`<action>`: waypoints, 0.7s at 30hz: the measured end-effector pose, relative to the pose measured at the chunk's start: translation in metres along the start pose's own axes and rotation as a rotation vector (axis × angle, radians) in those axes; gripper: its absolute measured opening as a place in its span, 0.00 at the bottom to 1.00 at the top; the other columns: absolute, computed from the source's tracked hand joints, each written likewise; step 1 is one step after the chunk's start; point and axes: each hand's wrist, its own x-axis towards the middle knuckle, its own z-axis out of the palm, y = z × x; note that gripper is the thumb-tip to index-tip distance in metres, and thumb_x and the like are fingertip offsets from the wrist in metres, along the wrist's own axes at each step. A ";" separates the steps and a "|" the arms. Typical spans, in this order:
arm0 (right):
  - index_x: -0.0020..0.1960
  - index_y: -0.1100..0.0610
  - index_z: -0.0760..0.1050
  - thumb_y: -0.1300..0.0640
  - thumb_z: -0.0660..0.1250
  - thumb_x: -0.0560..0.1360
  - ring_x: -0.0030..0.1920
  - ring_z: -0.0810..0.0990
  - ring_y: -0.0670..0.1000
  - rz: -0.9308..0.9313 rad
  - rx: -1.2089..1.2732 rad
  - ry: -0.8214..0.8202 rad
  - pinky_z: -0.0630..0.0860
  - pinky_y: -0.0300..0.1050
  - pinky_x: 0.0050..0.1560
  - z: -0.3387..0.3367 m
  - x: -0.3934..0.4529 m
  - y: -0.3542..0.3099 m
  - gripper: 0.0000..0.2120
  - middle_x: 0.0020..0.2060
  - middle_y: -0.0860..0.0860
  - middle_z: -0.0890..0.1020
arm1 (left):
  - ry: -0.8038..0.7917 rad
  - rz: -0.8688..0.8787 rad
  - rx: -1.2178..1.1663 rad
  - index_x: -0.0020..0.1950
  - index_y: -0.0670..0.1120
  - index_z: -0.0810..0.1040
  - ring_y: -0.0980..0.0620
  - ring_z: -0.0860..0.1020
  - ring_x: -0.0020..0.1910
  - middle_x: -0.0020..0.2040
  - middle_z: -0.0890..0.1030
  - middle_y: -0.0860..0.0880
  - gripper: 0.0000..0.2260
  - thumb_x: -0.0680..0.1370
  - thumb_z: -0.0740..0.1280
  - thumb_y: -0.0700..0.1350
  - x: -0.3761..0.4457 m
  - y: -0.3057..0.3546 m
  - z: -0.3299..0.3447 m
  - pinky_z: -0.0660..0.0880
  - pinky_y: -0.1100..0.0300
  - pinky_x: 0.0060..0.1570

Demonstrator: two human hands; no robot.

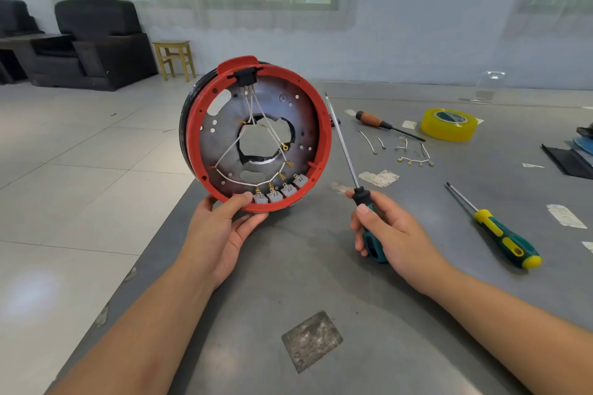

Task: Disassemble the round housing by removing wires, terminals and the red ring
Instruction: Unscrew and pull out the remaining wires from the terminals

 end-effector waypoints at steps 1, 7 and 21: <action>0.67 0.47 0.77 0.51 0.63 0.83 0.36 0.78 0.53 -0.014 -0.021 -0.021 0.77 0.46 0.38 -0.002 -0.003 0.000 0.13 0.41 0.51 0.78 | 0.000 0.002 0.001 0.71 0.38 0.72 0.41 0.87 0.53 0.56 0.86 0.39 0.21 0.79 0.70 0.34 0.000 0.000 0.000 0.85 0.50 0.49; 0.61 0.36 0.79 0.40 0.64 0.76 0.32 0.77 0.48 -0.059 -0.271 -0.096 0.76 0.43 0.33 -0.009 -0.008 0.002 0.14 0.36 0.45 0.79 | 0.004 0.016 -0.002 0.72 0.39 0.72 0.41 0.87 0.54 0.55 0.87 0.41 0.22 0.79 0.71 0.34 0.000 0.000 -0.001 0.85 0.51 0.47; 0.58 0.35 0.78 0.46 0.71 0.78 0.42 0.83 0.42 -0.141 -0.782 -0.081 0.82 0.50 0.49 -0.044 -0.008 -0.031 0.10 0.44 0.37 0.84 | -0.002 0.027 0.004 0.70 0.39 0.72 0.40 0.87 0.52 0.52 0.88 0.41 0.20 0.79 0.70 0.31 -0.002 -0.001 0.000 0.85 0.48 0.50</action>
